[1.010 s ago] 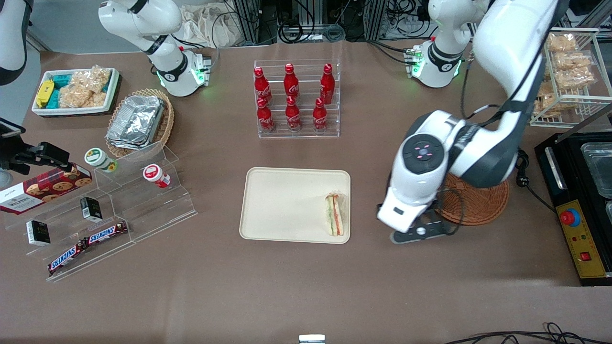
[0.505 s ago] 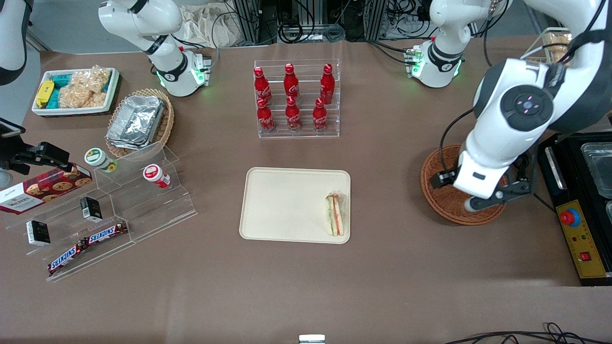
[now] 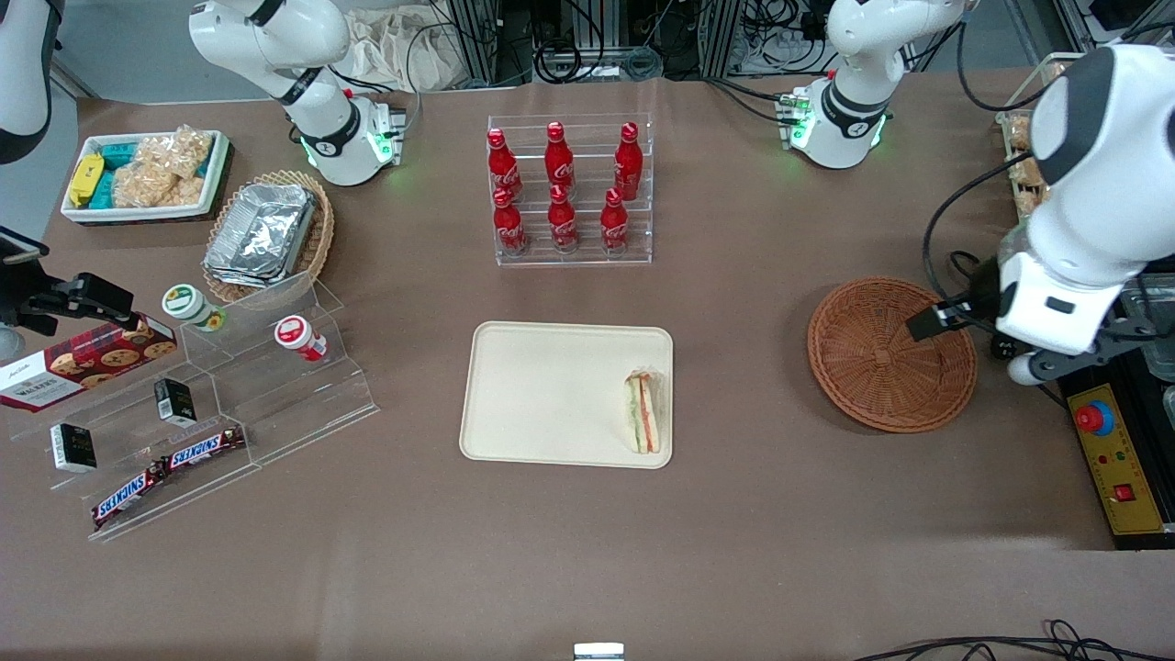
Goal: Place sandwich from basket to tray
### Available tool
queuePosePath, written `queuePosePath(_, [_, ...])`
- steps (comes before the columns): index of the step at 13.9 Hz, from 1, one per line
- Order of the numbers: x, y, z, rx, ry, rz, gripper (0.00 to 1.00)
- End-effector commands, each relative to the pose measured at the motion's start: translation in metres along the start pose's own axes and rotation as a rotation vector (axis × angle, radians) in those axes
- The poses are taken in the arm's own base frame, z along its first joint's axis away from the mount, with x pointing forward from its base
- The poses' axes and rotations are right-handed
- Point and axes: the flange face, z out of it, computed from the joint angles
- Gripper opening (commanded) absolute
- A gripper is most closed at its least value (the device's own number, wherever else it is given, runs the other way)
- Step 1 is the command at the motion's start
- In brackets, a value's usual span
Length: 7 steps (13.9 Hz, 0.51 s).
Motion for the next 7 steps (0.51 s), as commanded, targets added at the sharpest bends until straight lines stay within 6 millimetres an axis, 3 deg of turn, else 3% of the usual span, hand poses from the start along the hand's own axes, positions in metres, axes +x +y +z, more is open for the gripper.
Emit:
queuePosePath(1, [0.013, -0.034, 0.001, -0.018, -0.025, 0.127, 1.0])
queuePosePath(3, [0.02, -0.046, 0.003, -0.024, -0.028, 0.167, 1.0])
queuePosePath(7, [0.034, -0.05, -0.002, -0.053, -0.011, 0.156, 1.0])
